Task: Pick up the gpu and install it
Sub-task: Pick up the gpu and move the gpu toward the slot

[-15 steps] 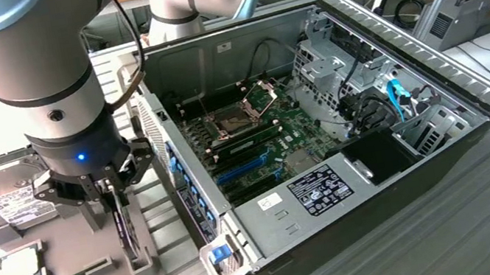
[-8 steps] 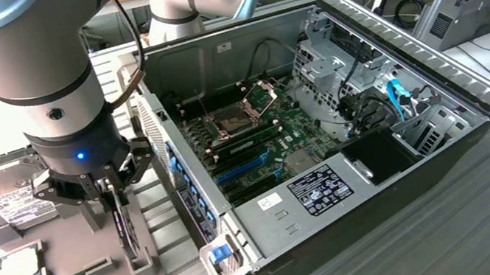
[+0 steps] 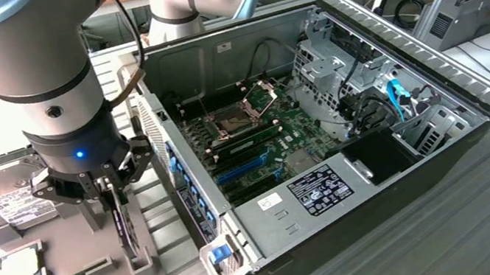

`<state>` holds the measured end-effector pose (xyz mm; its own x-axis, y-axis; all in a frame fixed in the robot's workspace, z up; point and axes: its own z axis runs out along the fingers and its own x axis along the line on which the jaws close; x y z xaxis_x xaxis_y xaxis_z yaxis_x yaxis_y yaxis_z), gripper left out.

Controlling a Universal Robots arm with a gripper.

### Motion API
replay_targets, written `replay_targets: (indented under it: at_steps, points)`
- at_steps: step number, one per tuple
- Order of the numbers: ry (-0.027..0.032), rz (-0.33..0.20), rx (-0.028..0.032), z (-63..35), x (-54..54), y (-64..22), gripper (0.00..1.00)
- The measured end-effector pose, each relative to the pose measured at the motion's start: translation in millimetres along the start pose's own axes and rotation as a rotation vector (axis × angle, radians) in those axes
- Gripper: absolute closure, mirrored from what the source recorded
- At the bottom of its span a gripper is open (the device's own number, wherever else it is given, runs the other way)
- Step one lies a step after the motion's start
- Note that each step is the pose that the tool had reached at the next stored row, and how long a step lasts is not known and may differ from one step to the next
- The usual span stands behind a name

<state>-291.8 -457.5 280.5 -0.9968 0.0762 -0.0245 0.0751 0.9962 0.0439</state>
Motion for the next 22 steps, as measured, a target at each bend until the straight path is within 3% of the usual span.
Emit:
replay_targets:
  at_steps: [22]
  points:
    - [0.0,0.0,0.0,-4.5,-0.1,0.2,0.74]
